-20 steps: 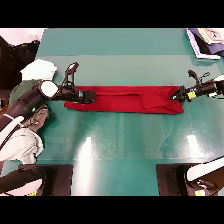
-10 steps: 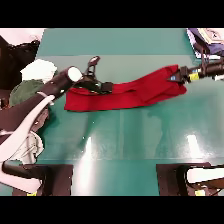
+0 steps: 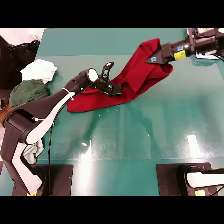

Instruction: Fold the shirts.

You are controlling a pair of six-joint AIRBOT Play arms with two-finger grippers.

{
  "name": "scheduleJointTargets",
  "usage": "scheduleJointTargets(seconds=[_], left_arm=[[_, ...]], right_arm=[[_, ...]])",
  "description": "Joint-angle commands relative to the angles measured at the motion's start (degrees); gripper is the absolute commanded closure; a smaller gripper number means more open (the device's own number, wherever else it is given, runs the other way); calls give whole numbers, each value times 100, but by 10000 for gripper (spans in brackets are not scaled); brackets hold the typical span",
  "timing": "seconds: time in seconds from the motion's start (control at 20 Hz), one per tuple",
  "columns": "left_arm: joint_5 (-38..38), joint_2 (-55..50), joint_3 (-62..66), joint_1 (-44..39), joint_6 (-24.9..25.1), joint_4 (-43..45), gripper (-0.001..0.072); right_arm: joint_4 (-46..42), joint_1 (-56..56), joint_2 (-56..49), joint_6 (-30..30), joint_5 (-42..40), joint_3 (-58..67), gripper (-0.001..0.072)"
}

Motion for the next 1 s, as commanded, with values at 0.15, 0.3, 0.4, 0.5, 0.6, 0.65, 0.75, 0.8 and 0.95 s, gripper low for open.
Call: scheduleJointTargets(seconds=[0.15,0.3,0.4,0.5,0.6,0.65,0.75,0.8,0.95], left_arm=[[-315,-57,269,223,-2,138,683],[-1034,57,903,420,0,745,683],[-1541,289,1377,605,2,1381,683],[-2083,573,1832,857,4,1875,683],[-2538,870,2203,1137,35,2210,682],[-2662,1051,2286,1266,72,2315,682],[-2861,1462,2297,1532,179,2472,682],[-2968,1652,2297,1657,201,2564,682],[-3200,2133,2297,1912,205,2896,682]], right_arm=[[0,643,7,127,-431,157,699],[-2,855,4,125,-758,157,699],[-2,1014,-24,122,-938,157,699],[4,1189,-153,120,-1038,160,700],[0,1405,-442,116,-1071,356,700],[-4,1523,-654,116,-1069,573,699],[-2,1786,-1084,118,-1049,1036,699],[-4,1937,-1303,122,-1025,1244,700],[-4,2413,-1768,122,-1414,1438,698]])
